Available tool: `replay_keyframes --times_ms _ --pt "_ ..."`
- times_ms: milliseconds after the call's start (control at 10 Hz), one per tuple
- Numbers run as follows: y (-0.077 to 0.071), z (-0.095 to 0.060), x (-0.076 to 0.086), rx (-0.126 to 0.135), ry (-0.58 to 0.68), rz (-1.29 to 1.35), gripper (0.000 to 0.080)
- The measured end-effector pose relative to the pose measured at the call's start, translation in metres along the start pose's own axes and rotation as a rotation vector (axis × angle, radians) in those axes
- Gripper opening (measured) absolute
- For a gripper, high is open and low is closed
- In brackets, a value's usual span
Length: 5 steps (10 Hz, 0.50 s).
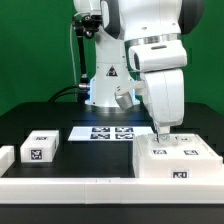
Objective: Assemble cabinet
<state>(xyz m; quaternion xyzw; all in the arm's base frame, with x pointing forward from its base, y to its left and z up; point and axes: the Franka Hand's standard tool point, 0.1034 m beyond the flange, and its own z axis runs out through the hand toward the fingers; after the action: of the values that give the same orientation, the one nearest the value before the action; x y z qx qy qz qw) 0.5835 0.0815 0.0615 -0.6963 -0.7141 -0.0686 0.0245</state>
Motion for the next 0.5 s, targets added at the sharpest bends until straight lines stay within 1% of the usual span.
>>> replay_keyframes --times_ms 100,200,300,400,500 --pt "0.000 0.000 0.000 0.000 0.000 0.000 0.0255" --pt "0.000 -0.005 0.002 -0.006 -0.004 0.007 0.0446" --pt "-0.001 -0.013 0.004 -0.011 -0.011 0.002 0.0446" --pt "-0.002 -0.024 0.005 -0.011 -0.022 -0.001 0.0596" --pt "-0.002 -0.024 0.005 -0.014 -0.022 -0.001 0.0632"
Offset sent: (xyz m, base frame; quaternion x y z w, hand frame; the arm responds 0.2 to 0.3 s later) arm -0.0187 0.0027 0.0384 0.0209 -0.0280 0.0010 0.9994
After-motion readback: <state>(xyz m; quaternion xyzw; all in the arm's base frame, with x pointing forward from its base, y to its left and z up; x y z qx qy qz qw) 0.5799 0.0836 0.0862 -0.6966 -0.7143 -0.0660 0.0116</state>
